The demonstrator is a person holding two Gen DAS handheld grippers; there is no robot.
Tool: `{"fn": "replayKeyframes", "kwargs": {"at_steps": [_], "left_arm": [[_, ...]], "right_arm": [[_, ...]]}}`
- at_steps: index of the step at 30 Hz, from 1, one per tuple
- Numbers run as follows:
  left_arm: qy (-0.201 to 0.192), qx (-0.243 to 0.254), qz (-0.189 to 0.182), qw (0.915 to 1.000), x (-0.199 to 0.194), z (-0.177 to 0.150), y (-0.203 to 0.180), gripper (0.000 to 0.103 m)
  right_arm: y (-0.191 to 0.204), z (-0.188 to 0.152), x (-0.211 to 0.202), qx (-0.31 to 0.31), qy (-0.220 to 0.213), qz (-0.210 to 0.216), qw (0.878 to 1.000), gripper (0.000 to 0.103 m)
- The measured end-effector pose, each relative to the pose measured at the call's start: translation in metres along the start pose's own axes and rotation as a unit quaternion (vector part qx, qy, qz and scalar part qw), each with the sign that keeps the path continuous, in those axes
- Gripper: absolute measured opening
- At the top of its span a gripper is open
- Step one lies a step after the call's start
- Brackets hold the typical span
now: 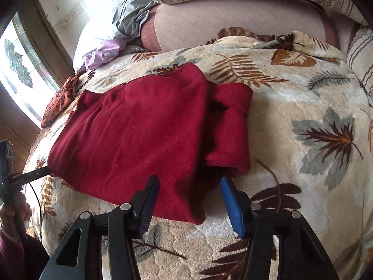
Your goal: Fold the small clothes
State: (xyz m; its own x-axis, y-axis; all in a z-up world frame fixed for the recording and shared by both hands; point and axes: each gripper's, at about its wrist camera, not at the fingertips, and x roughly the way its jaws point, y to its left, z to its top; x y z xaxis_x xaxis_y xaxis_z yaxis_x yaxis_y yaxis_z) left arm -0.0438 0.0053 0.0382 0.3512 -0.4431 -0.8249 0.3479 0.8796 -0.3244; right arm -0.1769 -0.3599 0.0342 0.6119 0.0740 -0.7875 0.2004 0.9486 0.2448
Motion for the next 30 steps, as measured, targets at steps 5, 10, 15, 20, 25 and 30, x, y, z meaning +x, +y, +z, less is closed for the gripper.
{"fn": "replayKeyframes", "kwargs": {"at_steps": [5, 10, 15, 20, 25, 30], "left_arm": [[0.002, 0.0, -0.001, 1.0, 0.001, 0.001, 0.002, 0.057], [0.003, 0.006, -0.003, 1.0, 0.0, 0.001, 0.0, 0.057], [0.004, 0.014, -0.021, 0.9997, -0.007, -0.001, -0.001, 0.057], [0.009, 0.044, -0.038, 0.9983, -0.007, -0.004, -0.01, 0.057], [0.014, 0.069, -0.032, 0.997, 0.003, -0.004, -0.02, 0.057], [0.016, 0.053, -0.047, 0.9973, 0.007, -0.001, -0.016, 0.057]], "right_arm": [[0.009, -0.004, 0.023, -0.014, 0.014, 0.007, 1.0, 0.024], [0.018, -0.003, 0.004, -0.048, -0.012, -0.009, 0.999, 0.007], [0.016, -0.015, -0.013, -0.069, -0.009, -0.033, 0.997, 0.006], [-0.01, -0.023, -0.012, -0.007, -0.003, 0.003, 1.0, 0.005], [-0.005, -0.016, -0.028, -0.013, -0.037, 0.027, 0.999, 0.007], [-0.002, -0.009, -0.009, 0.0, -0.022, 0.037, 0.999, 0.049]]}}
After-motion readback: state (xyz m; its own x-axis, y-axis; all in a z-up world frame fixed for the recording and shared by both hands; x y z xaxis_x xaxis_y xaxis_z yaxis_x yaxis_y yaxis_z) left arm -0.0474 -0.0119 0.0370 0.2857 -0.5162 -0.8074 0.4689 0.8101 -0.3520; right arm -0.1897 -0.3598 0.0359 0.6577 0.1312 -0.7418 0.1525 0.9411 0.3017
